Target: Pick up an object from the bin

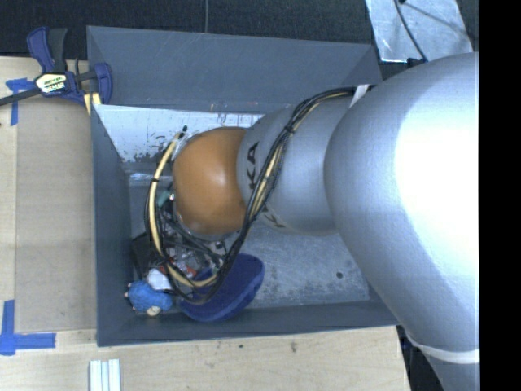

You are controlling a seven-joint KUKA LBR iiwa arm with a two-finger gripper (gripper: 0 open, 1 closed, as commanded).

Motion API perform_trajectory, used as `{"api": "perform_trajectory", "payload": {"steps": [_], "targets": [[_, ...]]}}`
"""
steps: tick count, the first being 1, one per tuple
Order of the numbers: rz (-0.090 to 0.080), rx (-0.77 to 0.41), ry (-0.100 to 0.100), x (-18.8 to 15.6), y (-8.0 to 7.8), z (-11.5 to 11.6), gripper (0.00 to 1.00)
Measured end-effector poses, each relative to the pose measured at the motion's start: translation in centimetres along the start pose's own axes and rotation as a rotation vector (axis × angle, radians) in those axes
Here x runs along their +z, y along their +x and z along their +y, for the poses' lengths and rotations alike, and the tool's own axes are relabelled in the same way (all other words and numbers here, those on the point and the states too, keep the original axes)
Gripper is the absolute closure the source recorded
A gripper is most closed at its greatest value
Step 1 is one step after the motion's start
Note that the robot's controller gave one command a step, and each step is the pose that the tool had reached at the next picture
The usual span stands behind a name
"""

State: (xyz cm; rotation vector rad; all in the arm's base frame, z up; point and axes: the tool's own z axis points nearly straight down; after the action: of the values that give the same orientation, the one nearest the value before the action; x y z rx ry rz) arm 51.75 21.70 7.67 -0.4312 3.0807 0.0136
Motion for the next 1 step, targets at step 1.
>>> {"api": "perform_trajectory", "payload": {"steps": [1], "targets": [[-0.008, 0.002, -0.001, -0.29, -0.31, -0.03, 0.00]]}}
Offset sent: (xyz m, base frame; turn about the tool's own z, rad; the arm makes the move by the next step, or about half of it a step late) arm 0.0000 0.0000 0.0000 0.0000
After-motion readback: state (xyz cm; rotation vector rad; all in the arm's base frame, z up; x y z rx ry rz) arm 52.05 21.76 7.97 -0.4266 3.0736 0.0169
